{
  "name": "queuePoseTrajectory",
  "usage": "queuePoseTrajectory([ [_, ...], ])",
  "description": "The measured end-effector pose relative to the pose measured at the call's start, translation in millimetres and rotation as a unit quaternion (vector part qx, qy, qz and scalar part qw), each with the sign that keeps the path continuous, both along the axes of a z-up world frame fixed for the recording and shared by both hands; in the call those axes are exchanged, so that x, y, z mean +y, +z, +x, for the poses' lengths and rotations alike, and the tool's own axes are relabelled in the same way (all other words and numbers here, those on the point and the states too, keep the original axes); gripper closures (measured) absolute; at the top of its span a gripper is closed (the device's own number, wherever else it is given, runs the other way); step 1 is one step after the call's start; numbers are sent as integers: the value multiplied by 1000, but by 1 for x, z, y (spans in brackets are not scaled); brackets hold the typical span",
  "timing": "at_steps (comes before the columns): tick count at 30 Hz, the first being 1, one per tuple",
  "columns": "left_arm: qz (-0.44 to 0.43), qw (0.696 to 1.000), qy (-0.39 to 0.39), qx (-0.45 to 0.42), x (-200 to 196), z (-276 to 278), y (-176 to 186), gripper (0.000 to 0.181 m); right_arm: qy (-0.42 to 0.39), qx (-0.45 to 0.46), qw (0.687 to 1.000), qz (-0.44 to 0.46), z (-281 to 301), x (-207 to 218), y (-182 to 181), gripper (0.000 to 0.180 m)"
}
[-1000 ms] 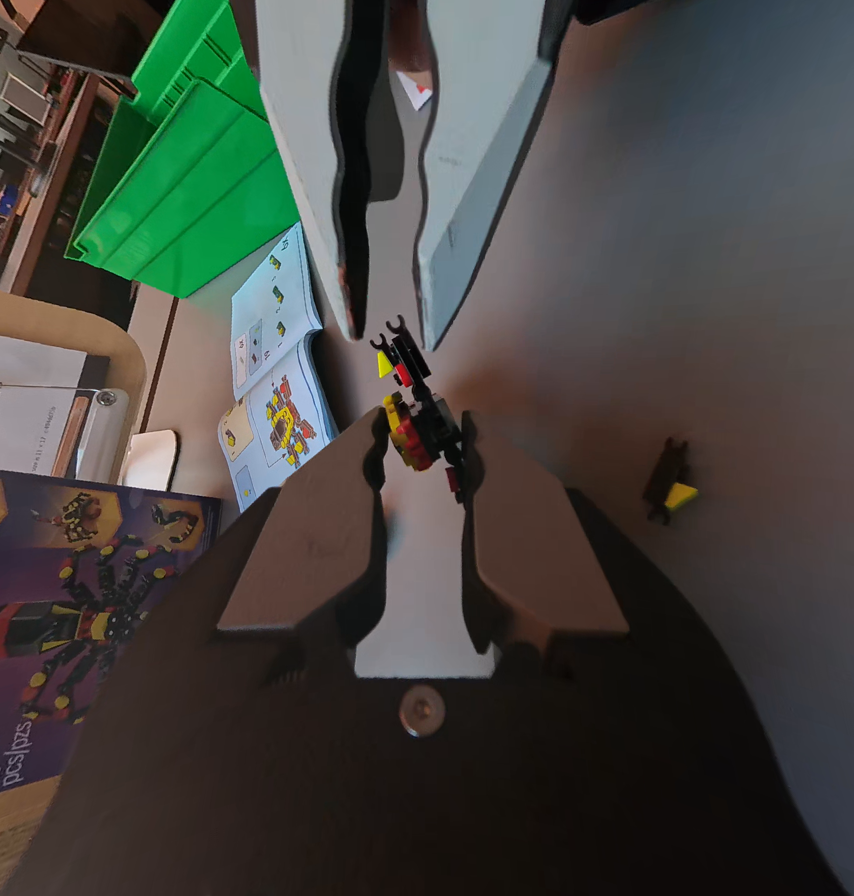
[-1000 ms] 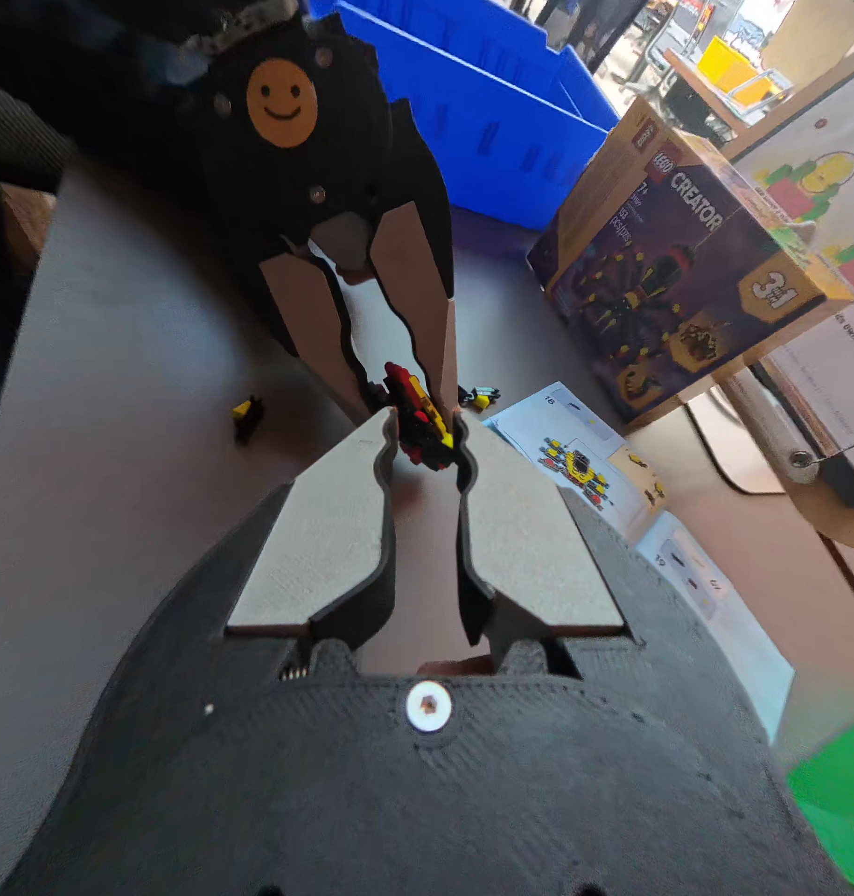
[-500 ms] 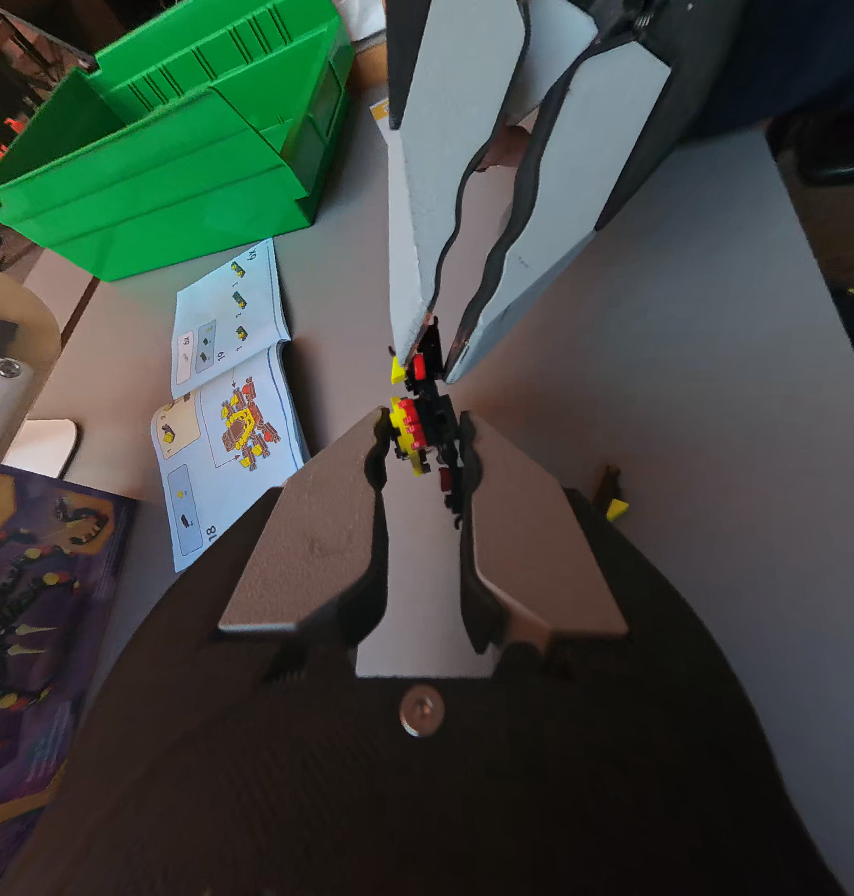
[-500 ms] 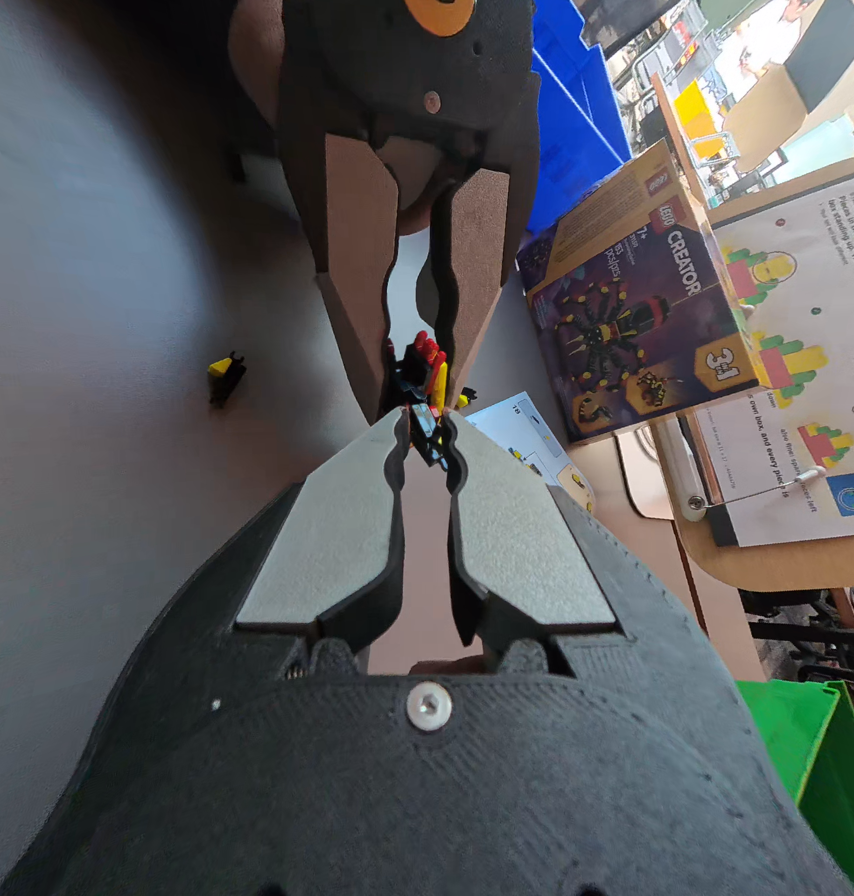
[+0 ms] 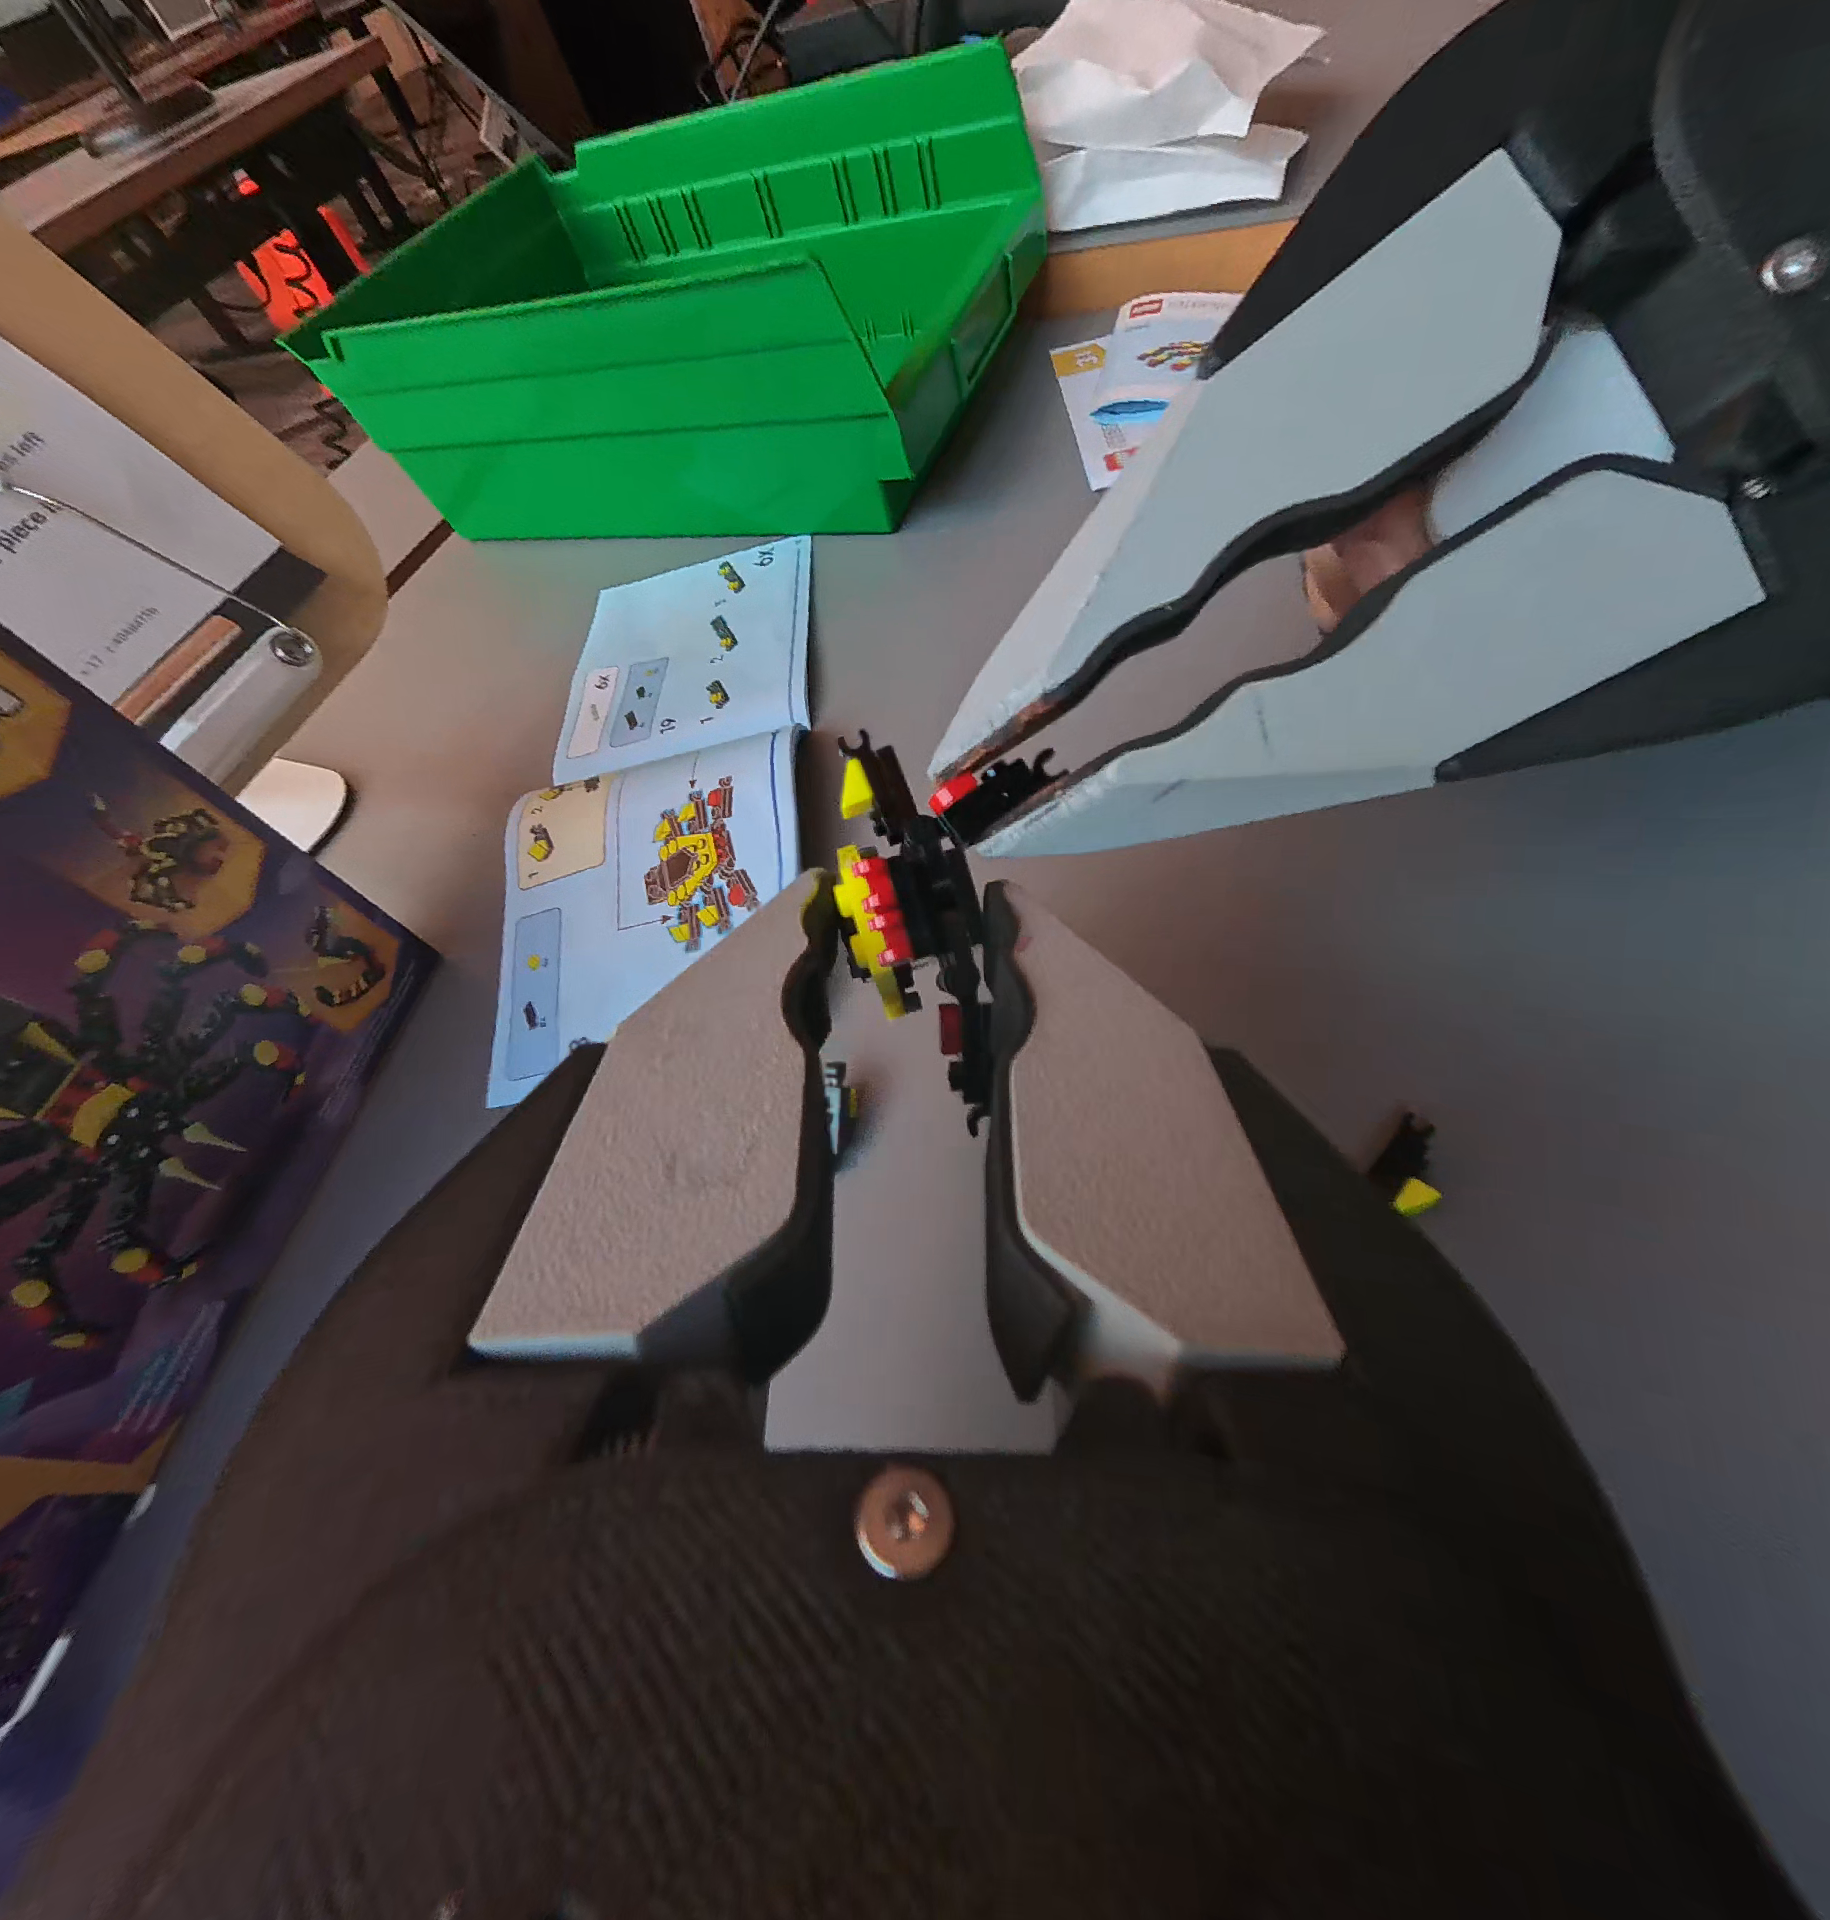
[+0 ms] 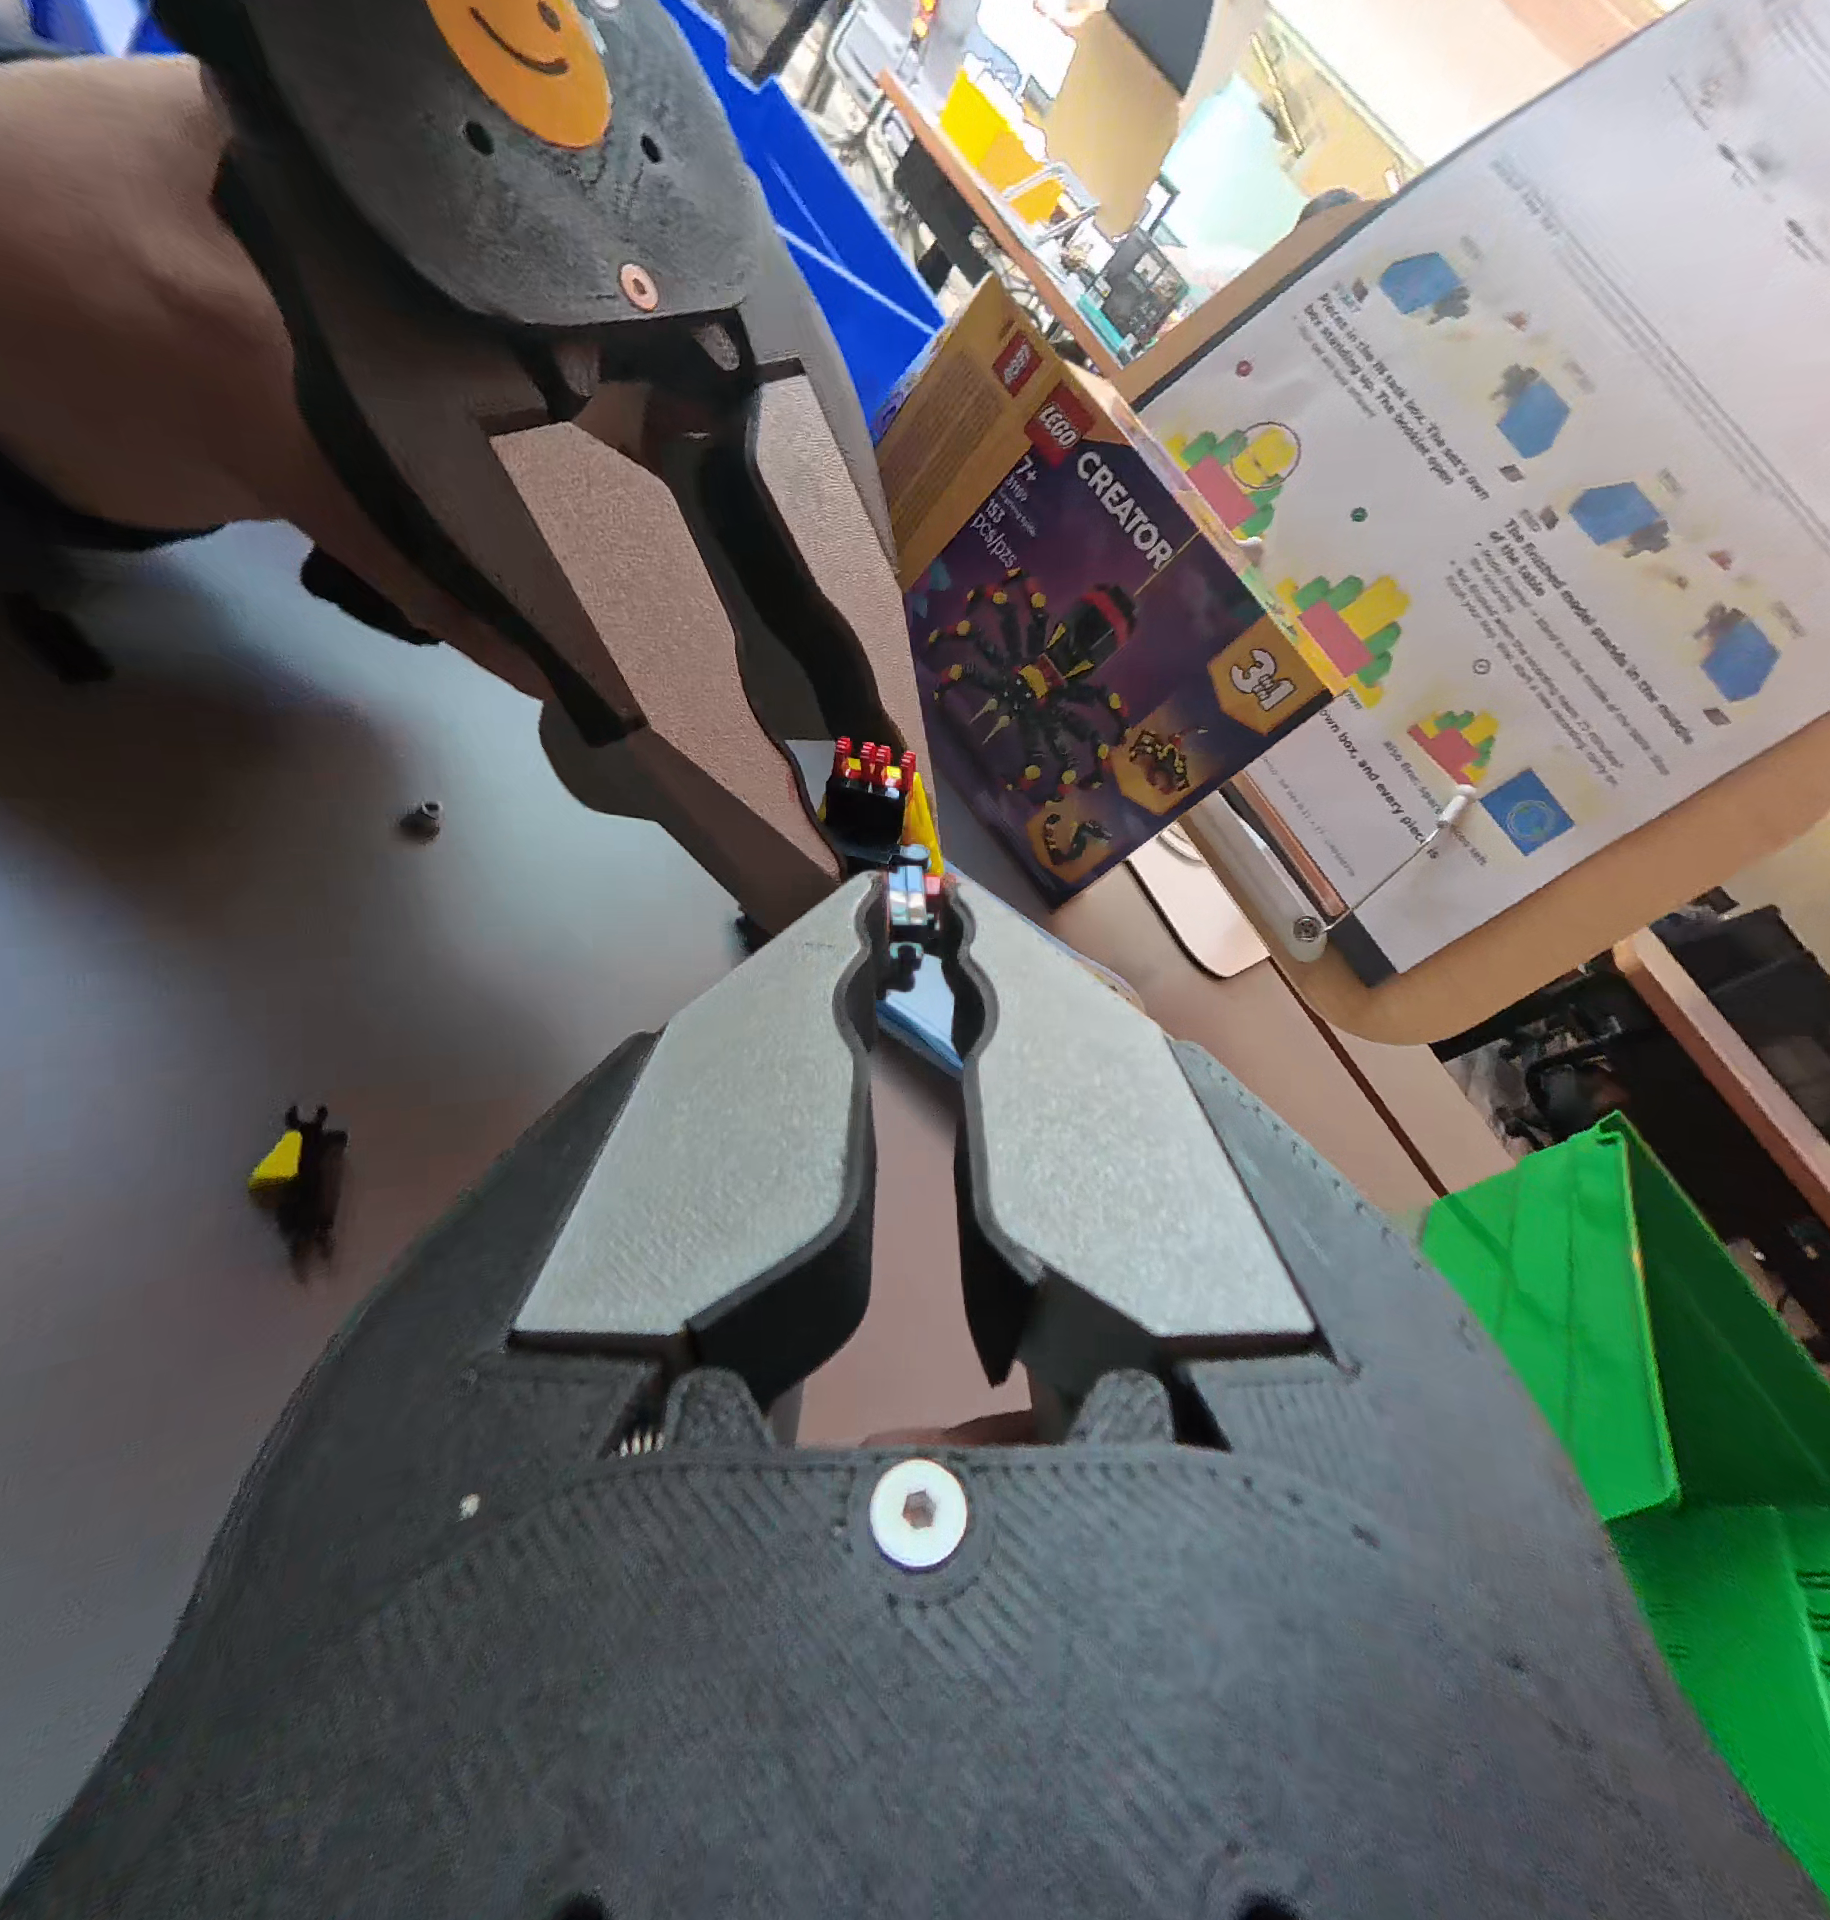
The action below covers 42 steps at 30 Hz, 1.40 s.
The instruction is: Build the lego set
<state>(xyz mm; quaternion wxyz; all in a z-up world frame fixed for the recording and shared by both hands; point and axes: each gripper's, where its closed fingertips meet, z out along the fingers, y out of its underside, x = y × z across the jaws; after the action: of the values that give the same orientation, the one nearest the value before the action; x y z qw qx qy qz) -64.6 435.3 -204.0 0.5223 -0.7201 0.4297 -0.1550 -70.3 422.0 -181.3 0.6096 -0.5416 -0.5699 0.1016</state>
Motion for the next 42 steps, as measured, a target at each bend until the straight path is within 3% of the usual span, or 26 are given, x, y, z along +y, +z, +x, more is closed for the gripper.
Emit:
queuePoseTrajectory([
  [1,8,1000,2,4,0,-1,2,155,0,10,1000,-9,-1,0,2,173],
  [7,36,999,-15,12,-5,-1,12,155,45,46,995,-73,0,-4,11,173],
  [14,73,992,-79,70,-22,4,4,155,135,-69,988,-1,7,-22,2,172],
  [19,97,992,-62,54,-21,1,20,155,127,-3,990,-65,4,-21,18,173],
  [25,104,982,-131,84,-37,6,9,155,189,-90,977,-47,8,-36,7,173],
  [31,97,974,-170,111,-49,8,-5,156,206,-200,957,36,11,-46,-7,173],
  [39,108,965,-209,113,-63,21,-8,156,287,-215,931,-65,23,-60,-11,173],
  [42,108,969,-190,117,-57,16,-8,155,274,-217,936,-45,17,-55,-10,173],
])
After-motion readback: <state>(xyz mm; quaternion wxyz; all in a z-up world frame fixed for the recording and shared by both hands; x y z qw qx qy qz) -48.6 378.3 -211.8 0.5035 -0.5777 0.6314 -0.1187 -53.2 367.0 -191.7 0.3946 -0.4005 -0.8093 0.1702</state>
